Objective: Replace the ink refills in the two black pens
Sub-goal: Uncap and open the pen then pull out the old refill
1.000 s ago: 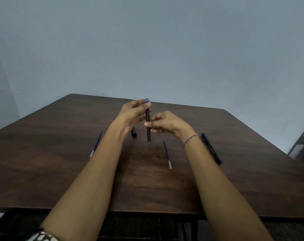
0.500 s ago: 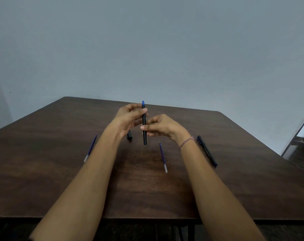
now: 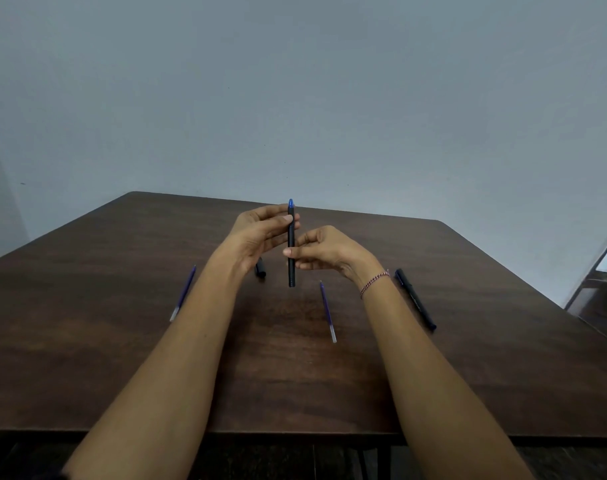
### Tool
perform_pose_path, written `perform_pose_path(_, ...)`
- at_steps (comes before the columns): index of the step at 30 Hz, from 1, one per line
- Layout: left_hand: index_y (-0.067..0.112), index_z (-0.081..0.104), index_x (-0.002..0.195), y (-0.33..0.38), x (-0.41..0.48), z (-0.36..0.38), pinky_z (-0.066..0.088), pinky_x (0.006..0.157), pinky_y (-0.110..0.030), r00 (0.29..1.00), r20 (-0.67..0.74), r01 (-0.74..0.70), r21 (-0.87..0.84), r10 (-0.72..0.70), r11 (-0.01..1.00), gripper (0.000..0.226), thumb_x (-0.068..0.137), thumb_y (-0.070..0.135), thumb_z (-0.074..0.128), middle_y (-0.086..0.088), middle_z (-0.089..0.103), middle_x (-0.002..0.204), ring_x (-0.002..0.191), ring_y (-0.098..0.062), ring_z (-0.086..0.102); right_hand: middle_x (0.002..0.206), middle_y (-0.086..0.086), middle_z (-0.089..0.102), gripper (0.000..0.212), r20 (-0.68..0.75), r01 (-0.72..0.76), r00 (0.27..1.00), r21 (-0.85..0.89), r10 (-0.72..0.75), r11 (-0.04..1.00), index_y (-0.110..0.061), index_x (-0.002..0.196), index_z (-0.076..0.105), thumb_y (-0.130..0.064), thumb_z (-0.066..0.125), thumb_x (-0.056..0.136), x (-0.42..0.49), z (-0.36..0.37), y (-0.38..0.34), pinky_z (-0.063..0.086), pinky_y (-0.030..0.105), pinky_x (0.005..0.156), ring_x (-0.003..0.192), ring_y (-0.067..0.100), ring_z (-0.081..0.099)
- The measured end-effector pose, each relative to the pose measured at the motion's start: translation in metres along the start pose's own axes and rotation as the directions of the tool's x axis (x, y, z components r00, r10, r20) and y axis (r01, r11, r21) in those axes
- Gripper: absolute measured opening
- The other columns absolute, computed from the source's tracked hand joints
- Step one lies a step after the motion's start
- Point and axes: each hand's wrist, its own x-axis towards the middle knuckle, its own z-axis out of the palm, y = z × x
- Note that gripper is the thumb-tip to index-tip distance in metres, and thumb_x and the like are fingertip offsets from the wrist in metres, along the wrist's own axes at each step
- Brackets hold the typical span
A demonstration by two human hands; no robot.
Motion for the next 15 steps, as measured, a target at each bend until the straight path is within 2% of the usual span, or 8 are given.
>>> perform_pose_path(4,0.012,0.066,0.094,-0.0003,0.0000,0.0015,0.057,0.068,-0.022,0.998,-0.063,-0.026,0.028,0.028,0.999,0.021,0.077,0.000,0.070,-0.003,0.068,0.087,0.082,-0.016,0.068,0.070,0.000,0.067,0.014,0.004,-0.006,1.000,0.008,0.006,1.000,-0.009,0.084,0.065,-0.013,0.076,0.078,-0.0002,0.0018,-0.0001,0.053,0.013,0.055,0.054,0.001,0.064)
perform_pose_path(9,0.008,0.066,0.101,-0.0002,0.0002,0.0013,0.057,0.081,-0.029,1.000,0.016,0.003,-0.006,-0.003,1.000,0.015,0.090,0.014,0.058,-0.006,0.074,0.093,0.091,-0.018,0.070,0.069,-0.001,0.067,0.011,0.002,-0.003,1.000,0.011,0.003,1.000,-0.010,0.081,0.066,-0.013,0.076,0.078,-0.0006,-0.0002,-0.0009,0.052,0.012,0.055,0.054,0.002,0.064)
perform_pose_path(15,0.007,0.066,0.107,0.0019,0.0015,0.0003,0.057,0.069,-0.024,0.999,0.028,0.035,0.028,-0.035,0.999,0.023,0.093,0.002,0.047,-0.007,0.074,0.096,0.091,-0.017,0.070,0.070,0.000,0.068,0.010,0.004,-0.008,1.000,0.015,0.008,1.000,-0.011,0.080,0.066,-0.013,0.076,0.078,0.0001,-0.0003,-0.0006,0.051,0.012,0.053,0.055,0.001,0.065)
